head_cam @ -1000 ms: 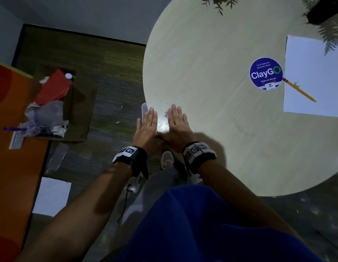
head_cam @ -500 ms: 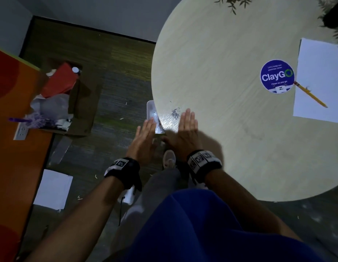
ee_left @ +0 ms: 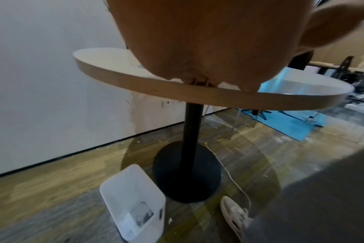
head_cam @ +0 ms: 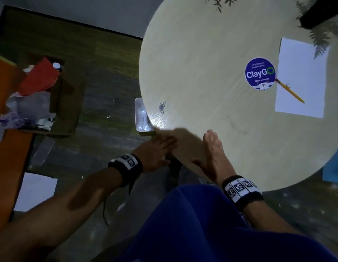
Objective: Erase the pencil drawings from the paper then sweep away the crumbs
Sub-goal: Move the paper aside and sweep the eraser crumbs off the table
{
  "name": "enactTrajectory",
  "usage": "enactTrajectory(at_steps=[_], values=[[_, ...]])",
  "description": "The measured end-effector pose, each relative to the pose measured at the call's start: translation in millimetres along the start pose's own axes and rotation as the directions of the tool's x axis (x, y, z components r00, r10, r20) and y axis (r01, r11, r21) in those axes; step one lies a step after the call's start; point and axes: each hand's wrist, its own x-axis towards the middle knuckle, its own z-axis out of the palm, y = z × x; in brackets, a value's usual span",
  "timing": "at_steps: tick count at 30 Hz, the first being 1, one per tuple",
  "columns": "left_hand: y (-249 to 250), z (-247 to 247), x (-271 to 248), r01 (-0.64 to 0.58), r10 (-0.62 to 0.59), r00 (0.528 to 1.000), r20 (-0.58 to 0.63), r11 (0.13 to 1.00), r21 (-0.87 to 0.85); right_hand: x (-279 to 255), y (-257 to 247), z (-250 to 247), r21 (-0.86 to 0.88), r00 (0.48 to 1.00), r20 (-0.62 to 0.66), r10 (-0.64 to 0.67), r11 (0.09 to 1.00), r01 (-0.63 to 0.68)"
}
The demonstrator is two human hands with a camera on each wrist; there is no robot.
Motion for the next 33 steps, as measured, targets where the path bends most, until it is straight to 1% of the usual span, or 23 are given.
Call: enactTrajectory(at_steps=[2, 3, 6, 7, 9, 10, 11, 12, 13, 14, 15, 16, 17, 19, 20, 21, 22, 23, 25, 27, 28, 30, 33], values=[[-23, -17, 11, 0.001, 0.0, 0.999, -0.049, 0.999, 0.036, -24, 17, 9, -0.082, 1.0, 0.019, 0.011, 0.997, -0.009], [-31, -26, 15, 0.016, -0.011, 0.996, -0.084, 0.998, 0.057, -32, 22, 15, -0.092, 0.999, 0.039, 0.011, 0.996, -0.008], [-42, -59, 24, 0.12, -0.1, 0.973, -0.209, 0.989, 0.084, -41, 22, 33, 0.035, 0.988, 0.147, -0.036, 0.999, 0.031], [-42, -69, 24, 0.164, -0.148, 0.955, -0.259, 0.986, 0.041, -40, 18, 39, 0.032, 0.985, 0.162, -0.066, 0.998, 0.062], [-42, -83, 18, 0.257, -0.276, 0.895, -0.35, 0.961, -0.102, -28, 4, 51, -0.011, 0.981, 0.148, -0.125, 0.992, 0.128], [-40, -84, 12, 0.284, -0.311, 0.869, -0.386, 0.95, -0.126, -18, -5, 56, -0.013, 0.98, 0.121, -0.159, 0.987, 0.162], [-37, -80, 5, 0.288, -0.313, 0.858, -0.407, 0.95, -0.123, -4, -16, 59, -0.014, 0.978, 0.085, -0.191, 0.981, 0.193], [-33, -73, -3, 0.268, -0.295, 0.87, -0.395, 0.955, -0.124, 11, -29, 55, -0.022, 0.977, 0.04, -0.207, 0.978, 0.208], [-28, -60, -13, 0.235, -0.272, 0.899, -0.343, 0.961, -0.146, 28, -40, 50, -0.024, 0.979, 0.008, -0.201, 0.979, 0.202], [-22, -46, -21, 0.228, -0.275, 0.931, -0.238, 0.951, -0.208, 44, -51, 42, -0.019, 0.983, -0.015, -0.181, 0.983, 0.181], [-17, -33, -29, 0.258, -0.293, 0.951, -0.101, 0.928, -0.268, 58, -59, 32, 0.005, 0.988, -0.04, -0.15, 0.989, 0.151], [-12, -22, -36, 0.265, -0.271, 0.962, 0.014, 0.927, -0.267, 68, -64, 20, 0.042, 0.991, -0.072, -0.116, 0.992, 0.119], [-9, -13, -40, 0.221, -0.212, 0.975, 0.065, 0.951, -0.217, 74, -64, 8, 0.078, 0.99, -0.114, -0.082, 0.993, 0.091], [-12, -4, -42, 0.05, -0.047, 0.997, 0.064, 0.998, -0.048, 70, -51, -11, 0.119, 0.982, -0.189, -0.015, 0.992, 0.038], [-17, -3, -41, -0.017, 0.015, 0.998, 0.058, 0.999, 0.028, 61, -40, -17, 0.128, 0.979, -0.203, 0.009, 0.992, 0.018], [-25, -5, -39, -0.049, 0.044, 0.997, 0.066, 0.996, 0.079, 47, -30, -20, 0.126, 0.978, -0.209, 0.014, 0.992, 0.013], [-32, -8, -37, -0.071, 0.065, 0.996, 0.054, 0.991, 0.111, 31, -20, -18, 0.104, 0.979, -0.203, -0.002, 0.994, 0.024], [-39, -12, -38, -0.073, 0.068, 0.997, 0.041, 0.99, 0.121, 14, -12, -12, 0.076, 0.982, -0.185, -0.045, 0.995, 0.06], [-49, -18, -40, -0.048, 0.049, 0.999, -0.014, 0.996, 0.077, -19, 5, 9, 0.017, 0.978, -0.095, -0.183, 0.983, 0.185], [-51, -24, -41, -0.043, 0.043, 0.999, -0.008, 0.998, 0.051, -41, 22, 37, -0.052, 0.946, -0.001, -0.324, 0.945, 0.324], [-51, -26, -39, -0.069, 0.07, 0.998, 0.001, 0.996, 0.057, -45, 25, 47, -0.085, 0.931, 0.039, -0.362, 0.927, 0.364], [-55, -30, -35, -0.11, 0.108, 0.994, 0.032, 0.991, 0.079, -37, 21, 55, -0.099, 0.925, 0.083, -0.371, 0.92, 0.379], [-61, -42, -26, -0.124, 0.127, 0.992, -0.027, 0.987, 0.106, 7, -11, 47, -0.105, 0.943, 0.084, -0.323, 0.938, 0.331]])
